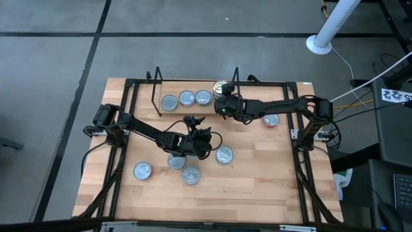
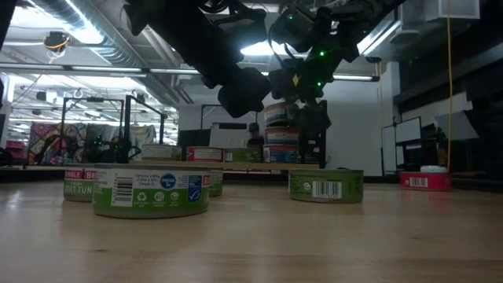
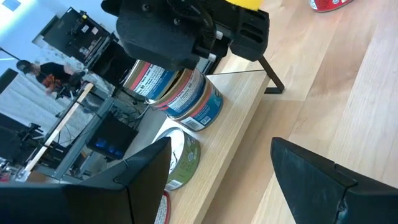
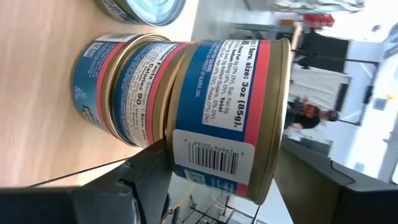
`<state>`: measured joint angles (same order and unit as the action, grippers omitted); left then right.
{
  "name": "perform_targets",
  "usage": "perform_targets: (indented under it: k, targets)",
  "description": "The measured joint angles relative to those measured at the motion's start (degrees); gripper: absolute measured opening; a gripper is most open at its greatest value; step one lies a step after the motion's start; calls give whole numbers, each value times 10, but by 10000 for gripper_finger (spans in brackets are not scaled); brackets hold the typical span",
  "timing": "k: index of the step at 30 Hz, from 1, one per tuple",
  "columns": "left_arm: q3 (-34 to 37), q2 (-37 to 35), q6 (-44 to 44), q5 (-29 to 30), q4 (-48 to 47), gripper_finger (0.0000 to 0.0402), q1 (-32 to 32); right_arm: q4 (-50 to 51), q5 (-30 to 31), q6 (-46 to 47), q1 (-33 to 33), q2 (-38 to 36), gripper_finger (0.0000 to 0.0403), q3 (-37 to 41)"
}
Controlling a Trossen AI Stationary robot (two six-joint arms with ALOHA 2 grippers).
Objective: Stack canned seafood by type on shelf
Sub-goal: Stack the blue-pink tuna can on top of the blue-pink tuna can on the shelf, then stack the green tuna can on top of the green tuna can on the shelf
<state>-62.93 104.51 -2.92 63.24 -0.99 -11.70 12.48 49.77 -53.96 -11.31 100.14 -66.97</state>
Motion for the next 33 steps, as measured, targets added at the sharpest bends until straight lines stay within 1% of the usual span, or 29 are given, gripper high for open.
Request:
perform_targets:
  k: [2,6,8,10,14,22,33]
  targets:
    - [0,0,0,0,0,272,0,39,-19,15,0,0,260,-20]
    - [0,0,0,0,2,272,0,103,-77,70,-5,1,260,-66]
    - [0,0,0,0,2,272,0,128,-108,82,-8,1,260,-84]
    - [0,0,2,0,2,272,0,142,-126,86,-15,1,260,-93]
    - [0,0,8,0,2,272,0,148,-128,87,-23,1,260,-95]
    - [0,0,9,0,2,272,0,163,-170,87,-38,1,260,-96]
    - [0,0,15,0,3,272,-2,171,-170,87,-37,1,260,-96]
